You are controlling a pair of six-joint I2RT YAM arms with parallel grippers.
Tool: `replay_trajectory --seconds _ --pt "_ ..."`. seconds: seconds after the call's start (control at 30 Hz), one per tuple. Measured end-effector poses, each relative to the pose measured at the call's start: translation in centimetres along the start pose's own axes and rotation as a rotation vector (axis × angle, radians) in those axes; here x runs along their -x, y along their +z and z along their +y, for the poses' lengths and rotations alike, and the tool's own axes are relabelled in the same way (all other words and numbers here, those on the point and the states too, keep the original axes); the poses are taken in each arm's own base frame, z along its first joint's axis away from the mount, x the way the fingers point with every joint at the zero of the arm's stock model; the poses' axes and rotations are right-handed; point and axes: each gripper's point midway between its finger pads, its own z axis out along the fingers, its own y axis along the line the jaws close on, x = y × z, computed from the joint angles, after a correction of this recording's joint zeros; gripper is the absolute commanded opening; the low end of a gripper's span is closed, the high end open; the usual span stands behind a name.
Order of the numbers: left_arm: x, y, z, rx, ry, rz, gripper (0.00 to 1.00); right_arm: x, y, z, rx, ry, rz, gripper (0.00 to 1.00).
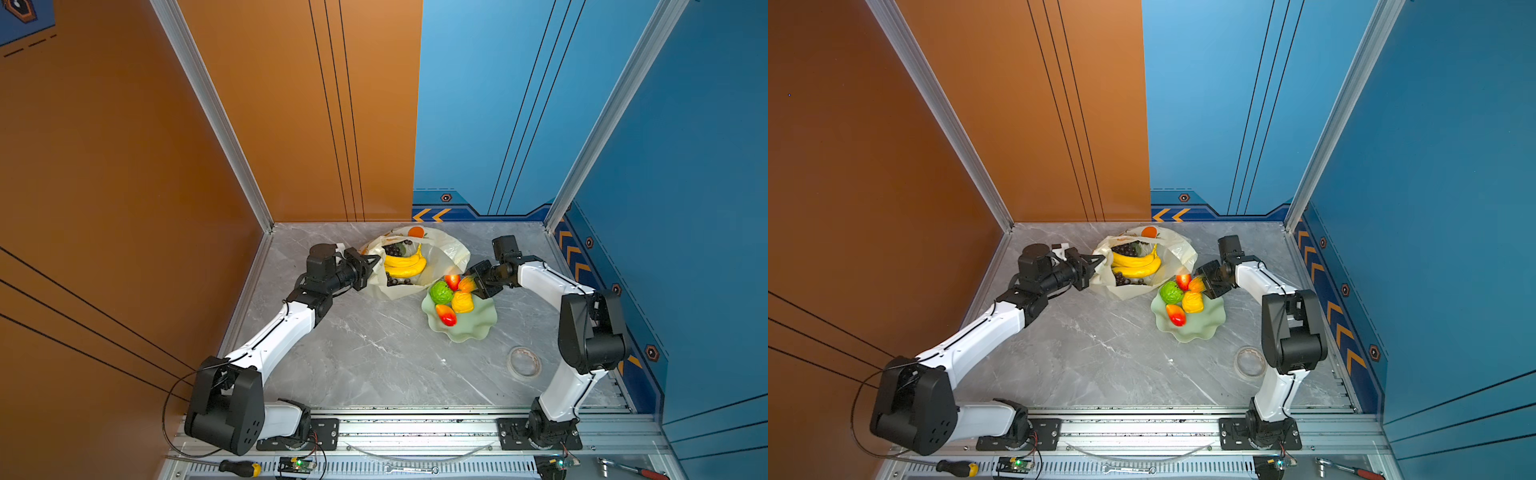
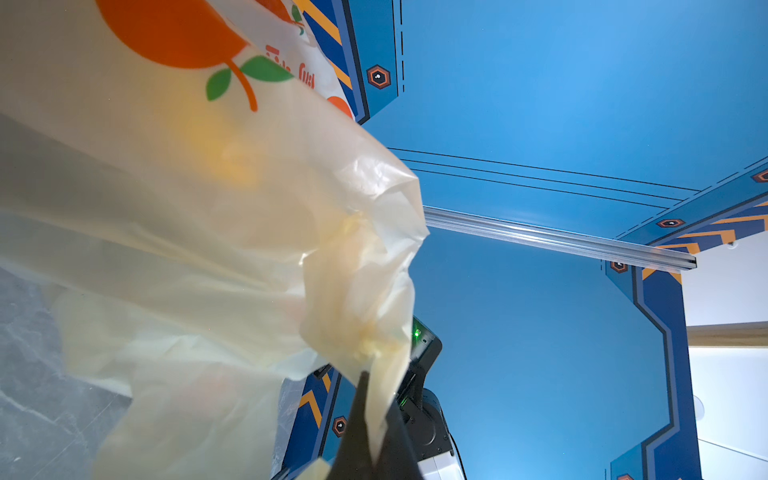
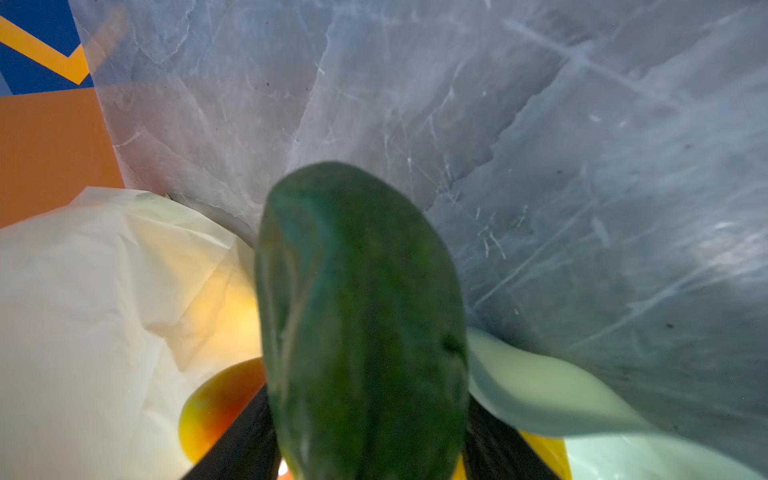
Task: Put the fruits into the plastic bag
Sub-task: 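Lift the cucumber with the right gripper and carry it toward the bag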
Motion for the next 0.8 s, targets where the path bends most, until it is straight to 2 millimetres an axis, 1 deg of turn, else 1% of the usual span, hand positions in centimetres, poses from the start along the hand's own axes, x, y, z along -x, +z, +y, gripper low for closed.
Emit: replay_trajectory --seconds 0.1,0.2,0.33,0.47,0.63,0.8 --pt "0.2 -0.1 -0.1 -0.003 0.0 -0.005 0.0 0.0 0.0 0.0 -0.005 -0.007 -0.01 0.57" --pt "0.2 -0.1 -0.1 -0.005 0.002 -0.005 0.0 0.0 0.1 0.0 -0.009 -0.018 -0.015 0.53" --pt "0.2 0.0 -0.1 -0.005 0.001 -0.005 0.0 0.1 0.0 -0.2 -0.019 -0.027 -0.026 0.53" --pt "0.2 0.0 -0.1 -0.005 0.001 -0.005 0.0 0.1 -0.5 0.0 -0.015 -0.037 -0.038 0.53" --pt "0.2 0.0 -0.1 -0.005 0.001 -0.004 0.0 0.1 -2.1 0.5 0.001 -0.073 -0.068 0.52" --pt "0.0 0.0 -0.1 -0.005 0.002 0.001 0.0 0.0 -4.8 1.6 0.028 -0.143 -0.111 0.52"
